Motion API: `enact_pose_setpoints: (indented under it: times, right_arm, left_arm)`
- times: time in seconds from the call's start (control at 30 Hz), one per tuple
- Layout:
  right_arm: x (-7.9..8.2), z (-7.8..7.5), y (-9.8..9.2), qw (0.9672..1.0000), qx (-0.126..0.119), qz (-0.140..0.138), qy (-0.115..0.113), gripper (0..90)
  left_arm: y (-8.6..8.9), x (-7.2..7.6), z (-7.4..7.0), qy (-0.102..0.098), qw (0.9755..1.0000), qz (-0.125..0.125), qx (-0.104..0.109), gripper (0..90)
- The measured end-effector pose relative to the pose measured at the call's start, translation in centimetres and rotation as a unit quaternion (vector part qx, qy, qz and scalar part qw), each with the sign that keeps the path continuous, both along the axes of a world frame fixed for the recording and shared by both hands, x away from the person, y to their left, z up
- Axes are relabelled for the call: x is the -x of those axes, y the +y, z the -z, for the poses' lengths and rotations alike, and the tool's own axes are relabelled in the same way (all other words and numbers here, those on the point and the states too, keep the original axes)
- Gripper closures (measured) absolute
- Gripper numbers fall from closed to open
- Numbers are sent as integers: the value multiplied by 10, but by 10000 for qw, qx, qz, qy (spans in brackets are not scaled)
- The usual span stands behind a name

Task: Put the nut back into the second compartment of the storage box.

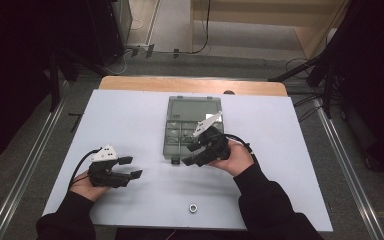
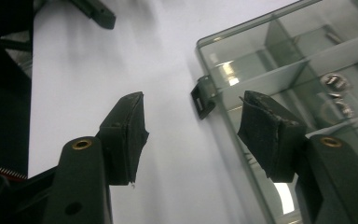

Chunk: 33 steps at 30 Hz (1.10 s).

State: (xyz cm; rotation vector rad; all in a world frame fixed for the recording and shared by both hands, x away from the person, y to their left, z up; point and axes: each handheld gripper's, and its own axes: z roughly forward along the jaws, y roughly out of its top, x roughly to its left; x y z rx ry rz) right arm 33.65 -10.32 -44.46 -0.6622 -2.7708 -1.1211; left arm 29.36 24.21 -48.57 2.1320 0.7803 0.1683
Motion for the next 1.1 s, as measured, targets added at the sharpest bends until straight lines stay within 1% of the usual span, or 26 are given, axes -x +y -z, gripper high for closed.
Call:
enact_pose_setpoints:
  times: [0.07,0.13,0.3,0.43,0.57,0.6,0.63,0.67,0.7,0.73,0.77,1.1]
  right_arm:
    - [3,1,1,10000,48,-60,19,410]
    - [6,2,1,9998,86,-163,-8,410]
    - [12,4,-1,9995,71,-322,-28,403]
    - [17,5,-1,9992,102,-379,-18,402]
    - [21,8,0,9985,132,-523,-48,402]
    - [23,9,0,9984,169,-537,-26,402]
    - [23,10,0,9981,206,-581,-71,402]
    - [24,11,1,9979,221,-610,-65,402]
    - [25,11,0,9977,226,-637,-39,402]
    - [26,12,0,9975,204,-678,-65,401]
    - [28,13,0,9973,239,-694,-36,401]
    - [42,19,1,9952,280,-929,-111,397]
  left_arm:
    - [0,0,0,1,10000,-5,-1,328]
    - [0,0,0,9,10000,1,-4,328]
    - [0,0,0,2,10000,-3,-1,328]
    - [0,0,0,4,10000,-1,-12,328]
    - [0,0,0,1,10000,0,-16,328]
    - [0,0,0,4,10000,-2,-17,328]
    - [0,0,0,6,10000,-4,-16,328]
    - [0,0,0,4,10000,-4,-20,328]
    - [0,0,0,3,10000,-2,-19,328]
    - [0,0,0,5,10000,-1,-19,328]
    - [0,0,0,3,10000,-2,-20,328]
    - [0,0,0,-2,10000,-1,-26,328]
